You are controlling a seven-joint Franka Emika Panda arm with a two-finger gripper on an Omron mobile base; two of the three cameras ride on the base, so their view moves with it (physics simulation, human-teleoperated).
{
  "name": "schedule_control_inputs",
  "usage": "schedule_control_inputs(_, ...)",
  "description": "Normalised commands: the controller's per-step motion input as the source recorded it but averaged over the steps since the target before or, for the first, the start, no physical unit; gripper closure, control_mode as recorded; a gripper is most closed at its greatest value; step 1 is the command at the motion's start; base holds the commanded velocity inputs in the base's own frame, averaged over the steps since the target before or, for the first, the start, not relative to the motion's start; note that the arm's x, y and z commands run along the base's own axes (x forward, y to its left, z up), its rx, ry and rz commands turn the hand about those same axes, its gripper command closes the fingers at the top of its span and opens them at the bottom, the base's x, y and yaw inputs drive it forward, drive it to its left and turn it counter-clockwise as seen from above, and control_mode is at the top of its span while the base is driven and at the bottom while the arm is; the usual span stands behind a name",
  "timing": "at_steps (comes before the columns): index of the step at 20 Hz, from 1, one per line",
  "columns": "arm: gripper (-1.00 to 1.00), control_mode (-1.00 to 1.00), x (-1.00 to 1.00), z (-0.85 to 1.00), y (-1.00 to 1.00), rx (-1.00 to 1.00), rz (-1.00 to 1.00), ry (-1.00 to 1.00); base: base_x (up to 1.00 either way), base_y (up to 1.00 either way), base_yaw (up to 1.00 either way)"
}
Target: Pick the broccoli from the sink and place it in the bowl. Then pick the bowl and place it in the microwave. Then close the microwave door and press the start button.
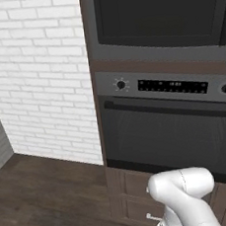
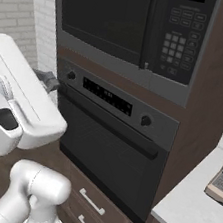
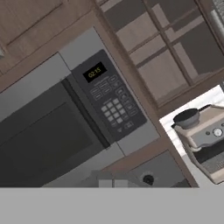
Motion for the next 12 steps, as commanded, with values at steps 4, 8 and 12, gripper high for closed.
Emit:
schedule_control_inputs(4, 1.0, -1.0, 0.26, 0.0, 0.0, -0.11, 0.0, 0.01, 0.0, 0.0, 0.0)
schedule_control_inputs(8, 1.0, -1.0, 0.41, 0.0, -0.01, -0.09, 0.0, 0.06, 0.0, 0.0, 0.0)
schedule_control_inputs(12, 1.0, -1.0, 0.42, 0.0, -0.06, -0.17, 0.0, 0.01, 0.0, 0.0, 0.0)
